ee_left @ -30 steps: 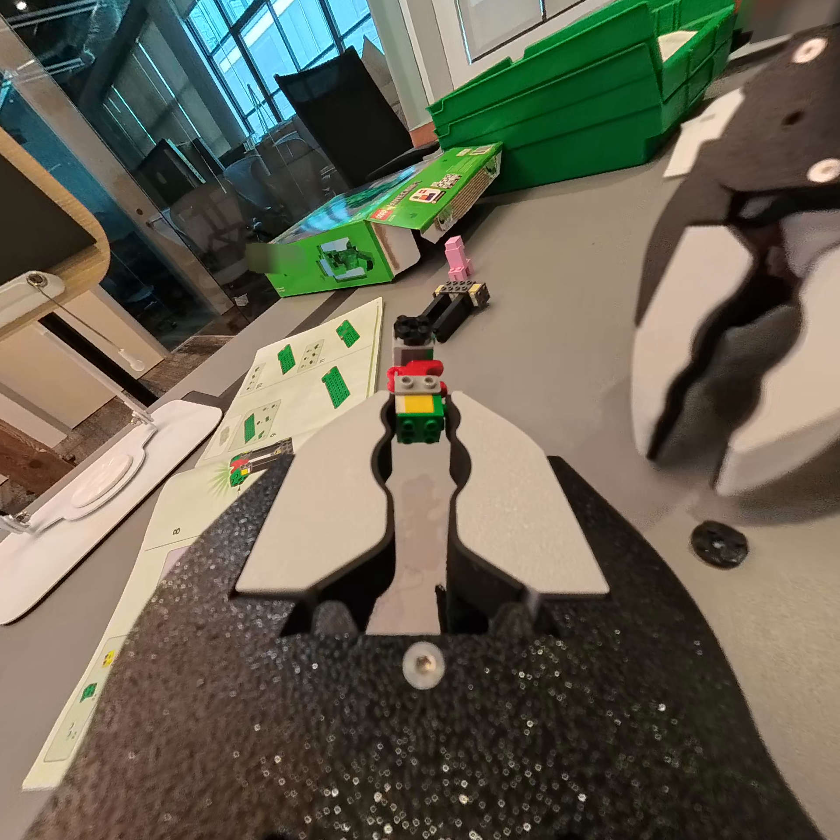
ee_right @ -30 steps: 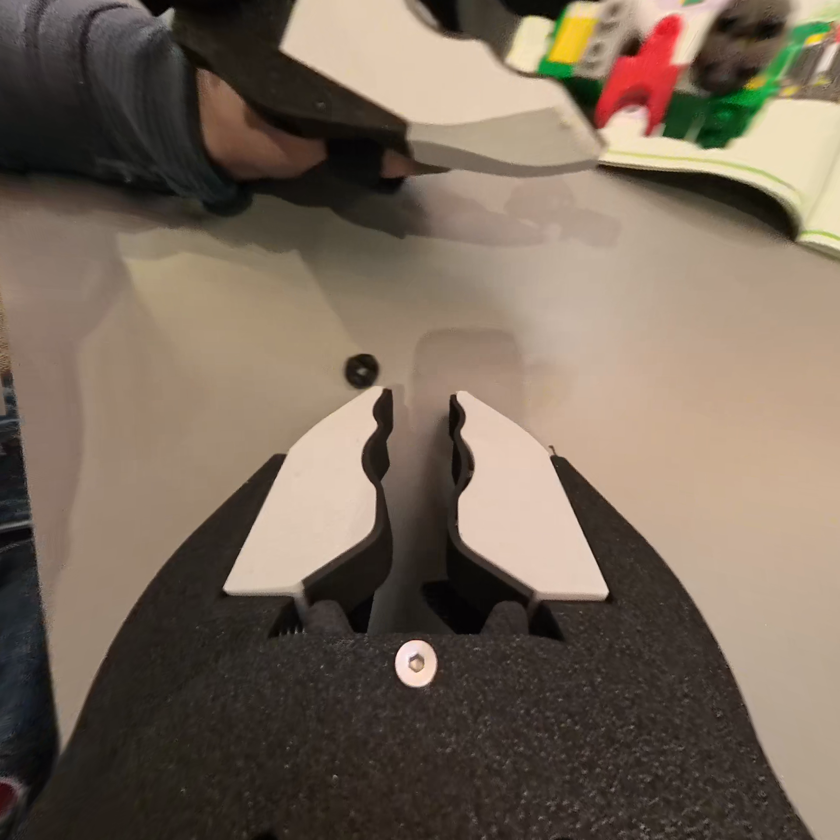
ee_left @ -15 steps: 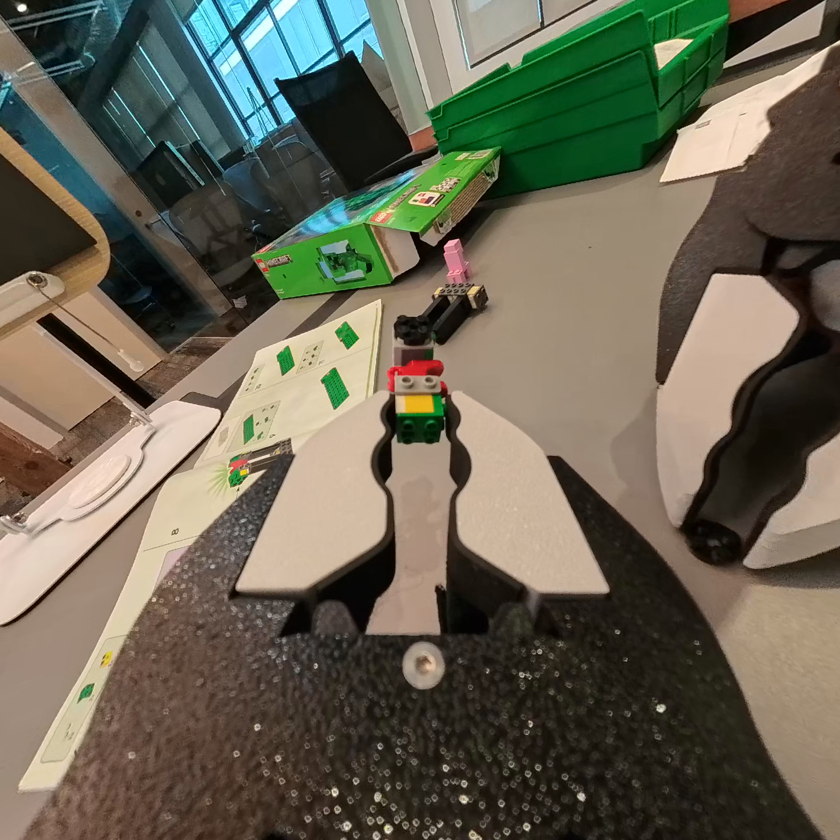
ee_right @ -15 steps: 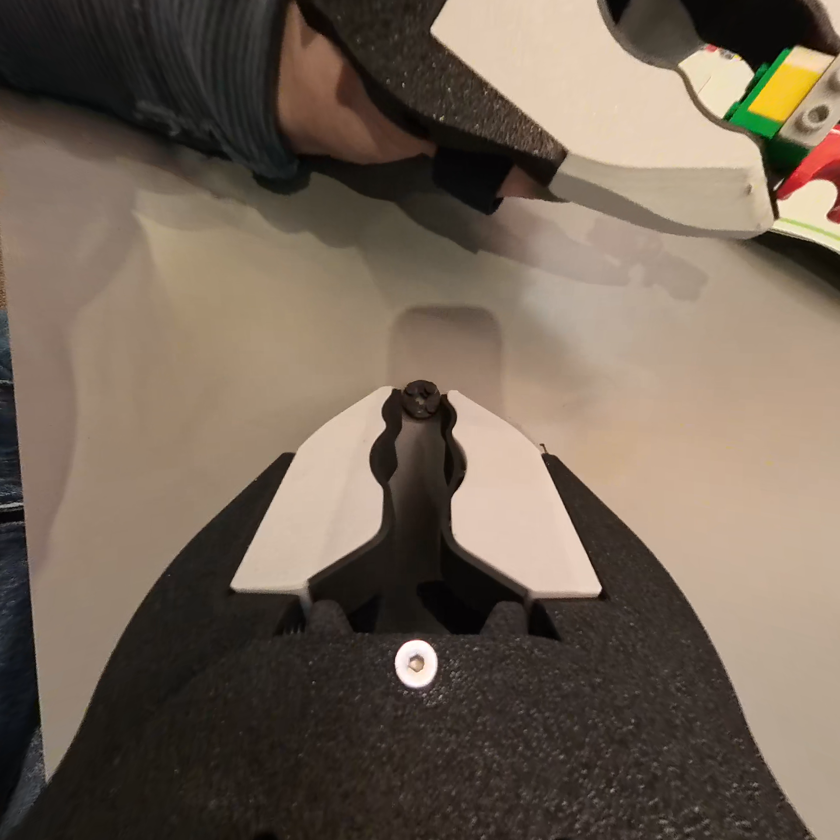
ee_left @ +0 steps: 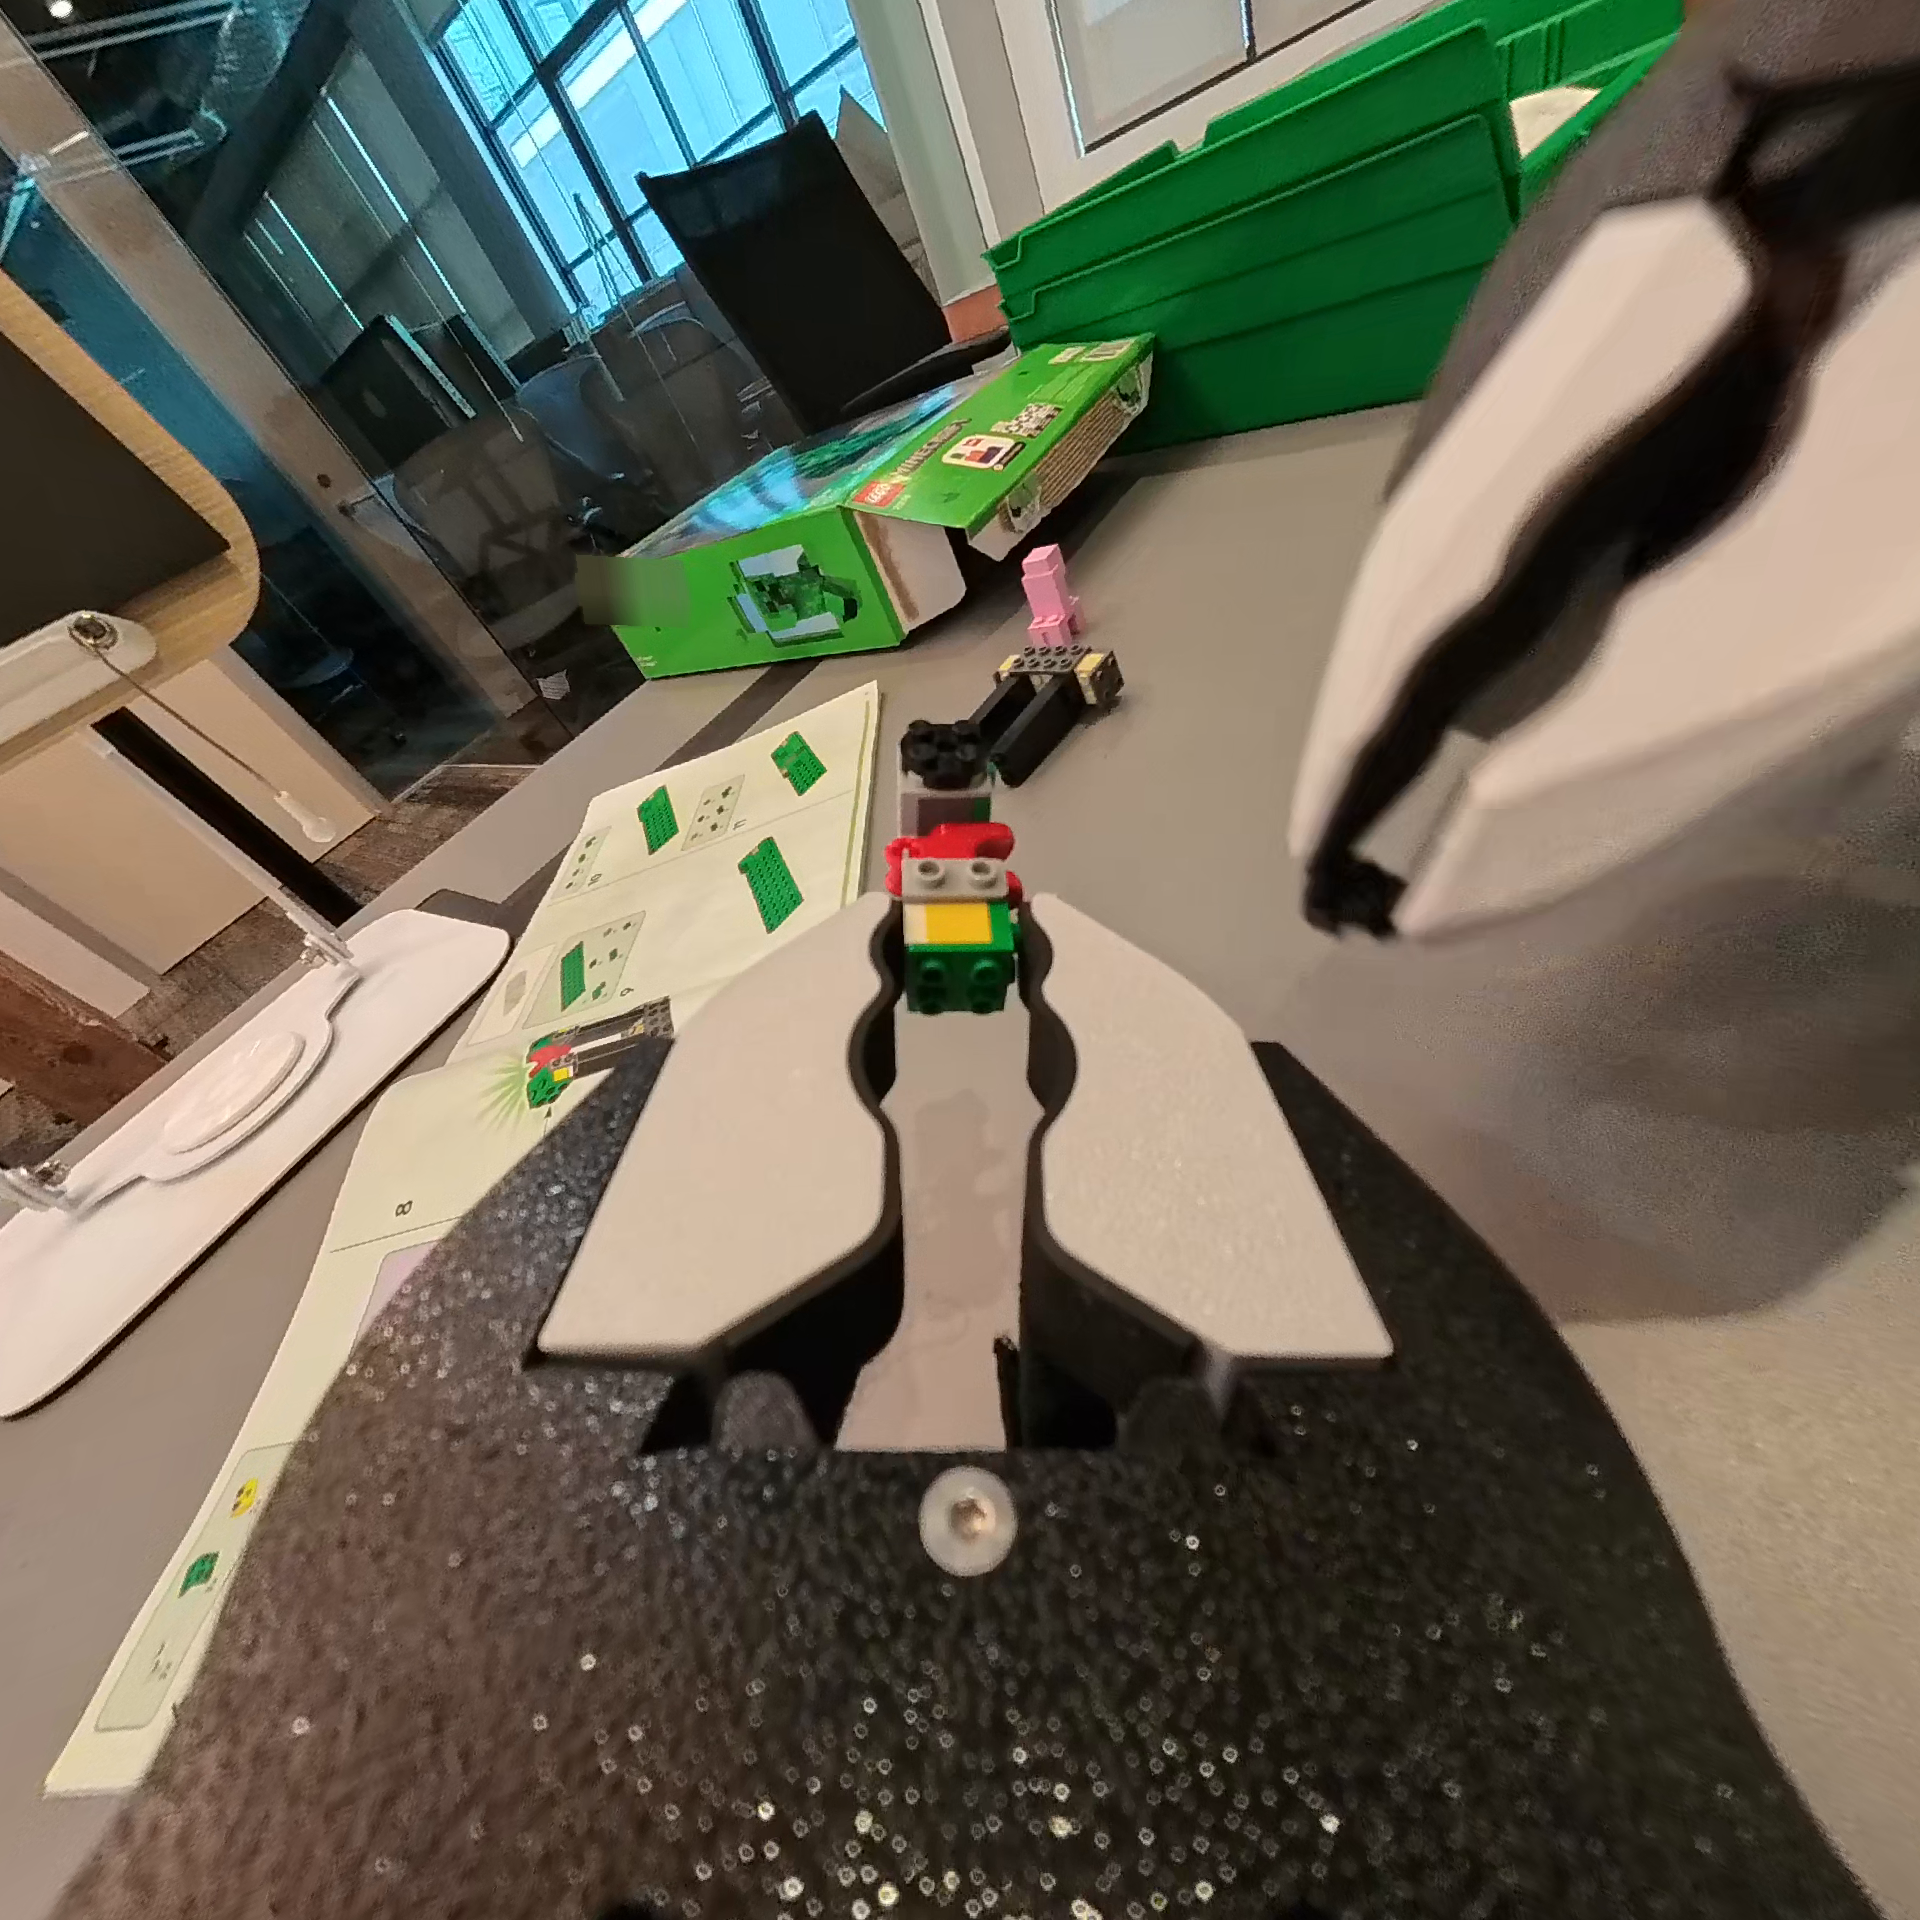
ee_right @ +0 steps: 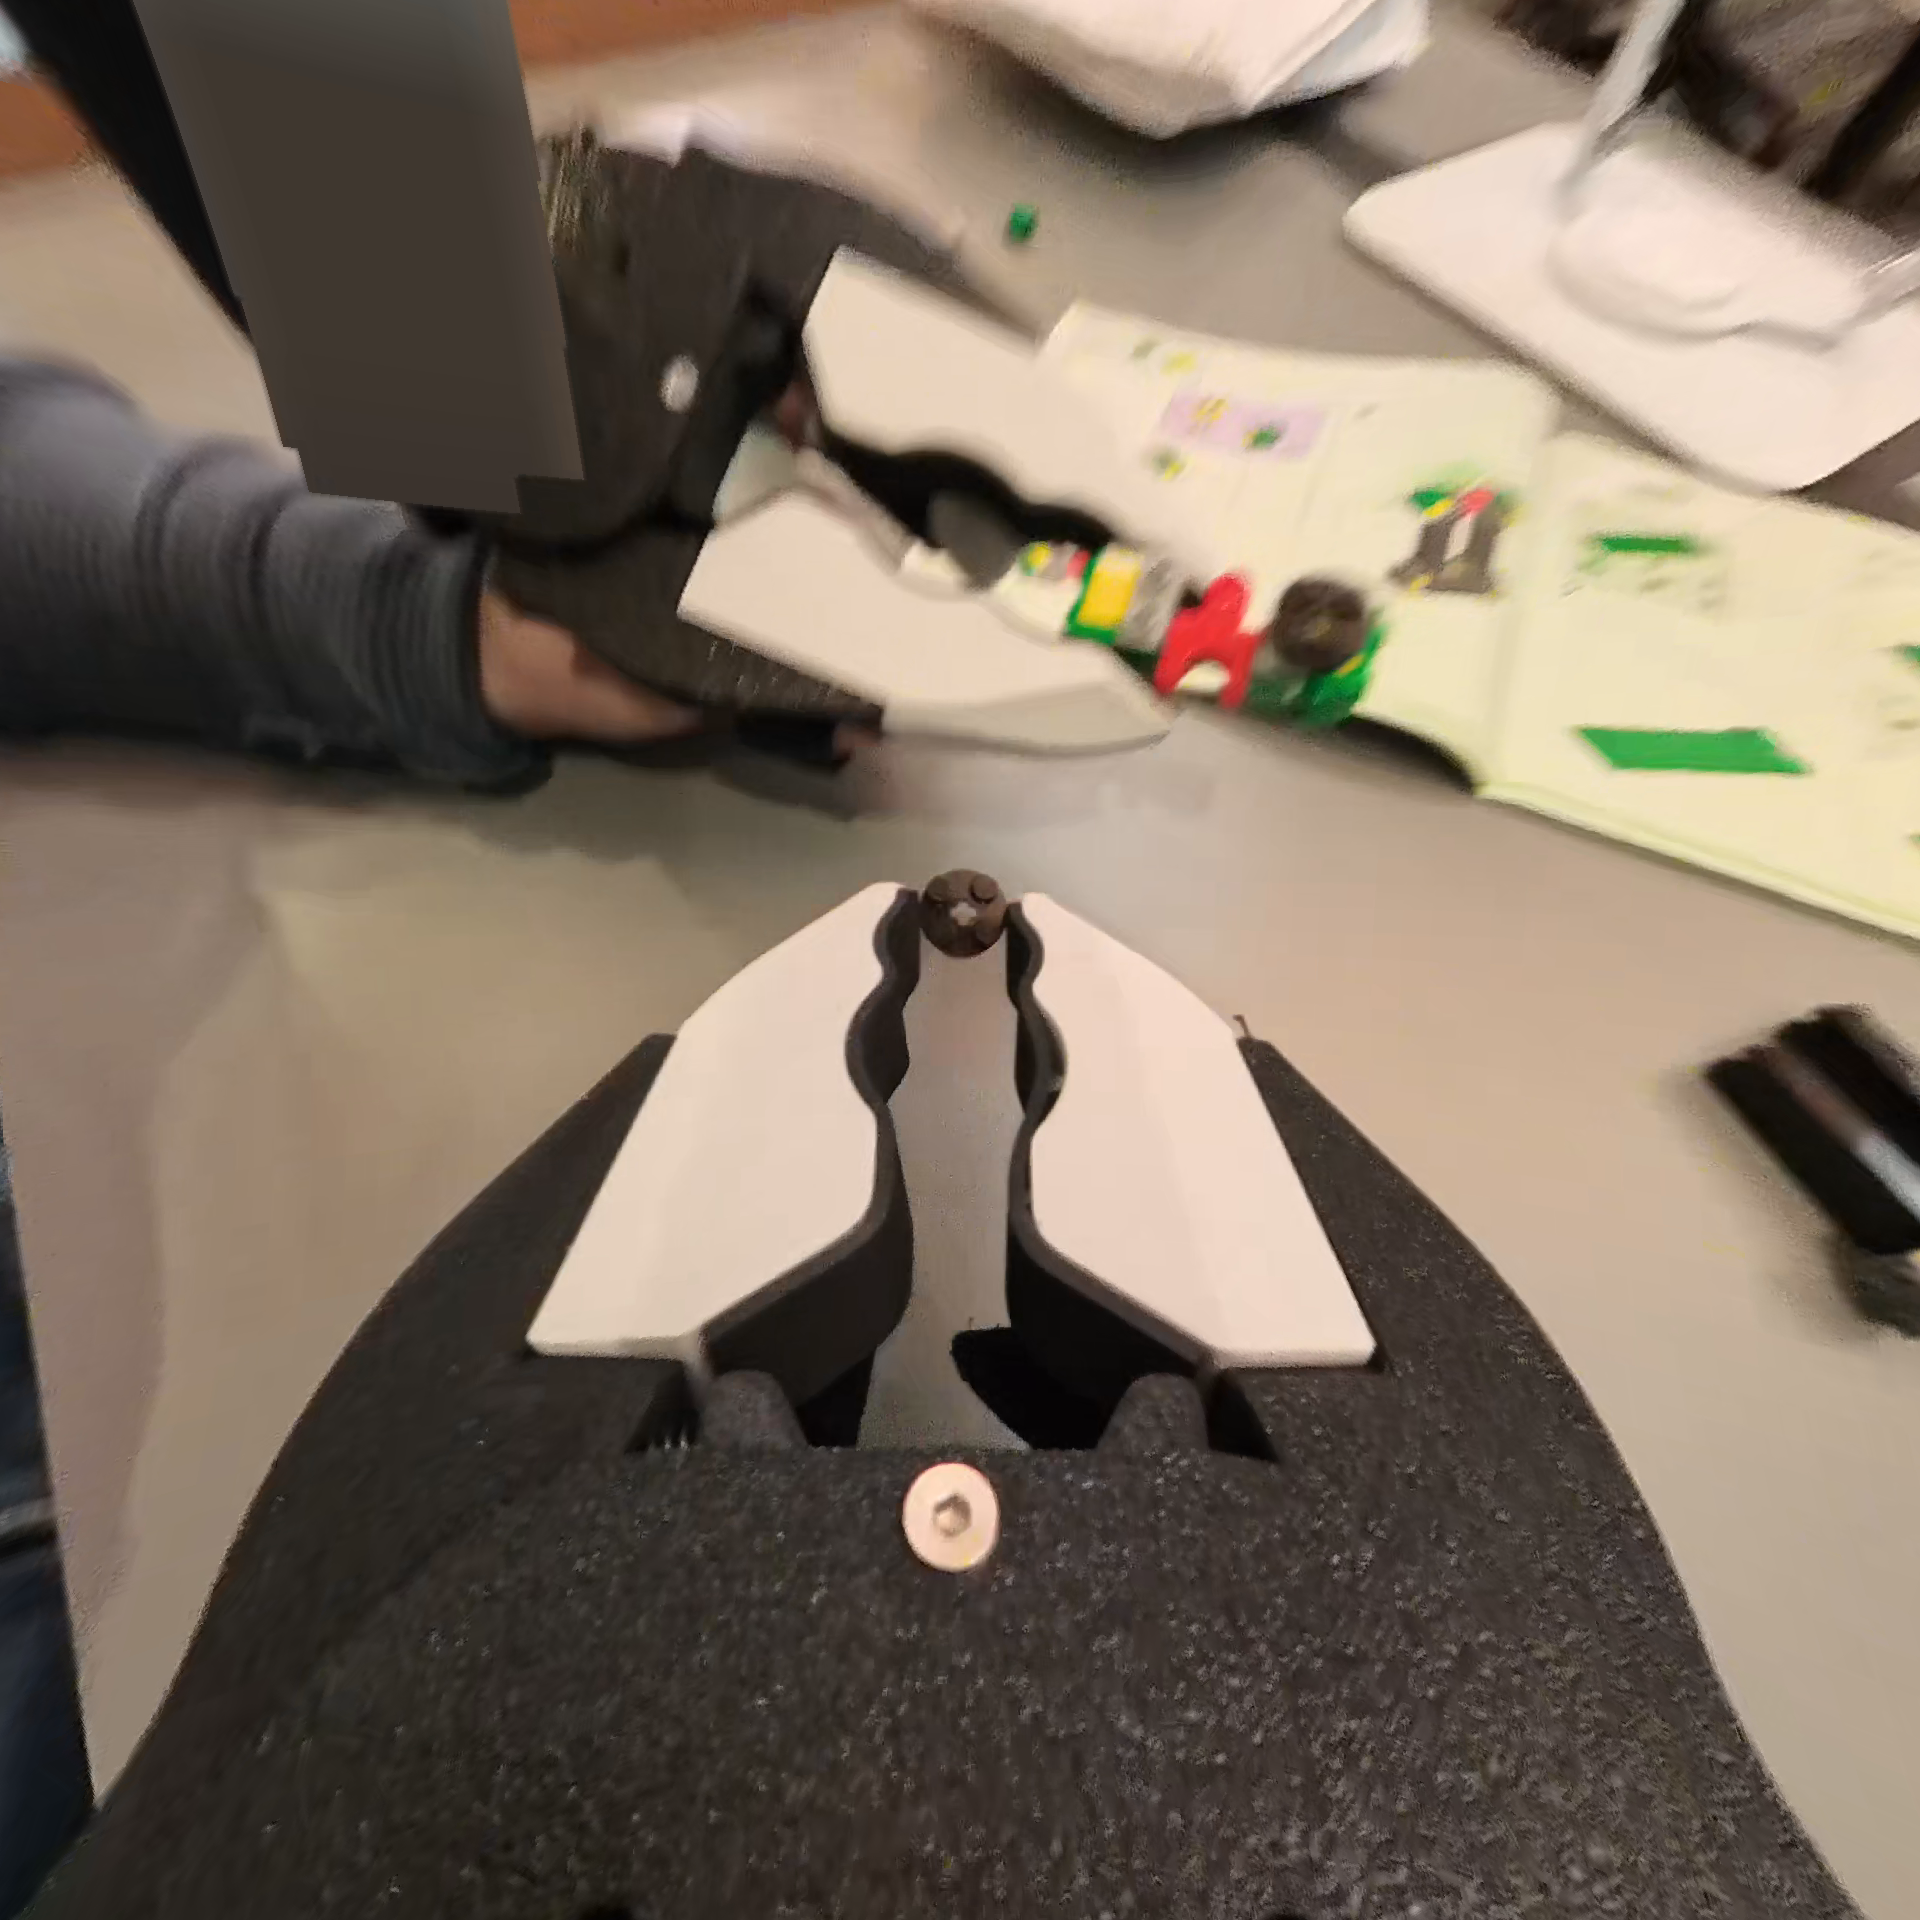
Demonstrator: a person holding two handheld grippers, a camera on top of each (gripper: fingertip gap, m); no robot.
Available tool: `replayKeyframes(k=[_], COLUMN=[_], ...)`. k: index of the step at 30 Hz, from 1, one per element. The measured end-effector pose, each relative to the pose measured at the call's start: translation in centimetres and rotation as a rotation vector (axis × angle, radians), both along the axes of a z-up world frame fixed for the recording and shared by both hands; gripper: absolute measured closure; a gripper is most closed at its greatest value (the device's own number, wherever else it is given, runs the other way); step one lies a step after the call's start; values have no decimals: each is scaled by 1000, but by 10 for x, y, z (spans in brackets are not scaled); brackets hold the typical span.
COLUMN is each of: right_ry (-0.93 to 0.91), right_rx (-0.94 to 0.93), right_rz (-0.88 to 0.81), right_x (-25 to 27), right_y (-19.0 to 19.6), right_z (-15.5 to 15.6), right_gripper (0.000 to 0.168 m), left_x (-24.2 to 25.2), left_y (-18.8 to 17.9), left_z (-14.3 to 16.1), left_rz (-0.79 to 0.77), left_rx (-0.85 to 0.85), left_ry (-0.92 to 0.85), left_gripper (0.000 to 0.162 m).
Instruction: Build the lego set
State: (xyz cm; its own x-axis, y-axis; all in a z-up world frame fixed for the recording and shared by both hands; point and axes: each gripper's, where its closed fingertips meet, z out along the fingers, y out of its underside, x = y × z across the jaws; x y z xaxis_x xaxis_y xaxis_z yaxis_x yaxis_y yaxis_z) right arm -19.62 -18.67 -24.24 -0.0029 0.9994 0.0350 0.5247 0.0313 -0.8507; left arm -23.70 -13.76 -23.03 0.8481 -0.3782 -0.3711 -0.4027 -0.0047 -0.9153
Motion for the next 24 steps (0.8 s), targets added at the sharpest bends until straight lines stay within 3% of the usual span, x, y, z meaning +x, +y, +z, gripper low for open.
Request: replayKeyframes(k=[3,6,24], right_ry=[114,127,32], right_rx=[18,102,226], right_rz=[-86,-161,-284], right_x=[-12,-22,-46], right_y=[13,24,29], right_z=[30,39,25], right_gripper=[153,153,153], left_x=[0,1,3], left_y=[0,0,-1], left_z=[0,-1,-3], left_rz=[0,-1,0], left_rx=[-1,-7,-45], left_ry=[-6,-5,-22], left_gripper=[142,142,142])
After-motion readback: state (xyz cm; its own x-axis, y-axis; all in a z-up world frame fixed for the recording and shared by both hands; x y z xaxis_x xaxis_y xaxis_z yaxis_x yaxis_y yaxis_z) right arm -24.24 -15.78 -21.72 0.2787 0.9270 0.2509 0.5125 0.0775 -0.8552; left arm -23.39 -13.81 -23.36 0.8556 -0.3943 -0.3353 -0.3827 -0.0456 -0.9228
